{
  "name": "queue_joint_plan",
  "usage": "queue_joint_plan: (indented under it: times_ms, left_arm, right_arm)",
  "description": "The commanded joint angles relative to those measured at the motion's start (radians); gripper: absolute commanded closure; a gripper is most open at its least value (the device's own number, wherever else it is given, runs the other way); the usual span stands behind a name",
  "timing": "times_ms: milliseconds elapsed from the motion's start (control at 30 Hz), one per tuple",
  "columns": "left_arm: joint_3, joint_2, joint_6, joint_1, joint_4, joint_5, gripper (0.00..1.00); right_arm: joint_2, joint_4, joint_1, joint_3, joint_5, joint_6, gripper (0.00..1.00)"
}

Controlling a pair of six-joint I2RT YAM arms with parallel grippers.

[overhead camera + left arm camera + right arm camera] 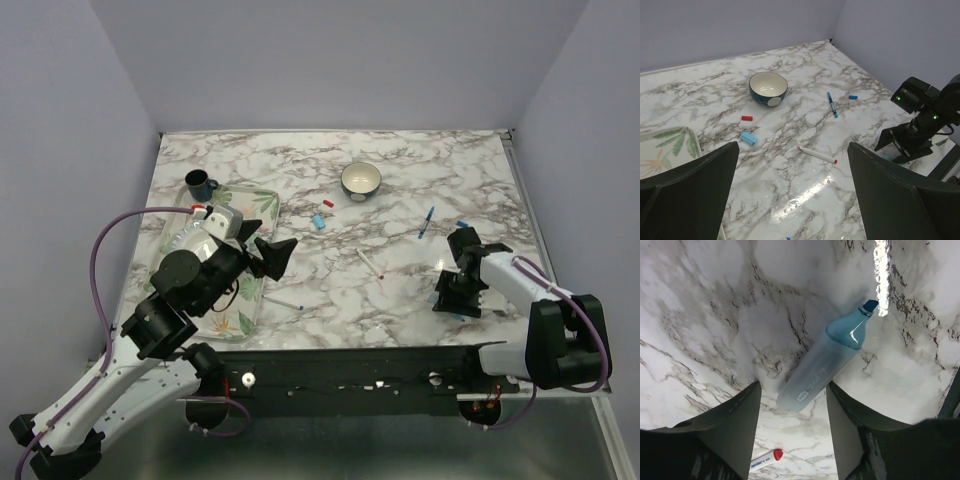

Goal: Insert the pens into the pen caps

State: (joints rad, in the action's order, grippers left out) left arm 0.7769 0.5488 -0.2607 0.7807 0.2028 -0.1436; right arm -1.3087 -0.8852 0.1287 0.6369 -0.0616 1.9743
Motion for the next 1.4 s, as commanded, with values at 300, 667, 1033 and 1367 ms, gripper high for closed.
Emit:
queue_joint_plan:
  times_ms: [300, 667, 1033, 1367]
  left_arm:
    - [-0.001, 0.014, 0.000, -0.004, -0.022, -0.011, 0.01]
    - [-0.001, 0.033, 0.006, -0.004, -0.019, -0.007, 0.01]
    - [-0.004, 0.059, 0.015, -0.004, -0.019, 0.004, 0.01]
    - [0.186, 0.295, -0.143, -0.006, 0.116, 0.087, 0.16]
  right_arm:
    - [-0.047, 0.072, -0.006, -0.017, -0.125, -0.014, 0.74]
    - [0.018, 0.081, -0.006, 0.066, -0.264, -0.396, 0.99]
    - [0.213, 0.361, 0.162, -0.011, -0.110, -0.793, 0.99]
    - [0.448, 0.773, 0.482, -0.040, 0.189, -1.238, 0.99]
